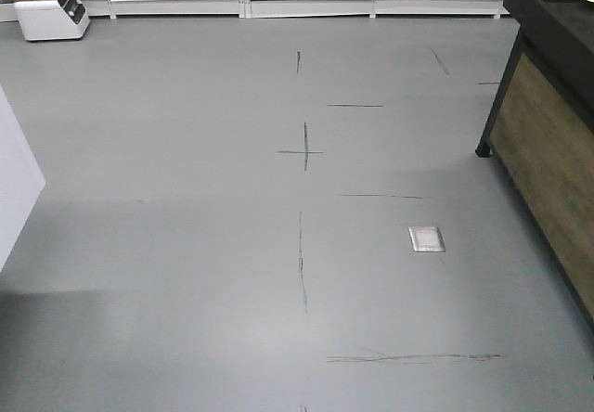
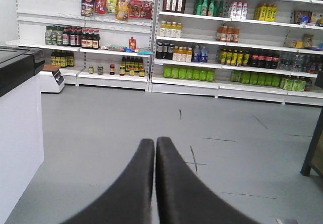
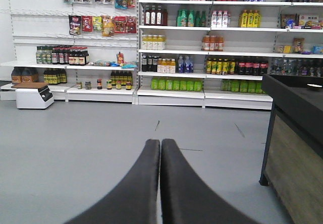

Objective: Pick three apples into basket with both arms
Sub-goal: 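Drive the base forward across the grey floor toward the fruit tables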

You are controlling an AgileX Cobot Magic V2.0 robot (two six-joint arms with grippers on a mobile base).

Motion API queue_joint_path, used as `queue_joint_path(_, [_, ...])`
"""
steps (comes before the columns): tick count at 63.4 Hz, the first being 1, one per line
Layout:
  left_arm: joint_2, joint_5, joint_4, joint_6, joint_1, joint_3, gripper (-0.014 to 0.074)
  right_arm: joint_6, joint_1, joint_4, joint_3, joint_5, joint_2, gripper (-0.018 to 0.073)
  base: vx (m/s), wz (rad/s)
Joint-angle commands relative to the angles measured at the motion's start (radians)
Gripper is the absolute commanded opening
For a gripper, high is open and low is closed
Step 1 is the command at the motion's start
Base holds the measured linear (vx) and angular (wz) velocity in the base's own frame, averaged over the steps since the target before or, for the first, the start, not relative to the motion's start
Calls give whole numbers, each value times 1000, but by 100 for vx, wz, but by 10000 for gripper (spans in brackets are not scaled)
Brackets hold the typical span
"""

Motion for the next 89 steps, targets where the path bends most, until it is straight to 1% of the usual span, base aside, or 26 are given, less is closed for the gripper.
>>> queue_joint_path(1, [-1,-70,-6,-2,1,19,-7,-5,-4,-9,14,-72,2,-9,0,0])
queue_joint_path(89, [-1,-70,-6,-2,1,19,-7,-5,-4,-9,14,-71,2,-9,1,0])
